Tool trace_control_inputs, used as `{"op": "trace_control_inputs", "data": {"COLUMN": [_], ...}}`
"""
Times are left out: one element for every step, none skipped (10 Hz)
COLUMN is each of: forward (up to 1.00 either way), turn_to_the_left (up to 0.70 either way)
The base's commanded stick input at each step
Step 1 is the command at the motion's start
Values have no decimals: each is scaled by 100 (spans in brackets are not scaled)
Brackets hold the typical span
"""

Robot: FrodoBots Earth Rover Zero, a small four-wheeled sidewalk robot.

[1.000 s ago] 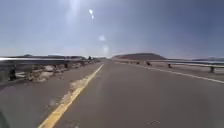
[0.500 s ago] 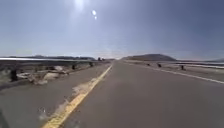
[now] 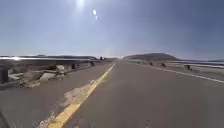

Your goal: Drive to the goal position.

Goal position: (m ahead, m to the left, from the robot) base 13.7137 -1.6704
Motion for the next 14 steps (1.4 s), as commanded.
{"op": "trace_control_inputs", "data": {"forward": [85, 85, 85, 85, 85, 85, 85, 85, 85, 85, 85, 85, 85, 85], "turn_to_the_left": [0, 0, 0, 0, 0, 0, 0, 0, 0, 0, 0, 0, 0, 0]}}
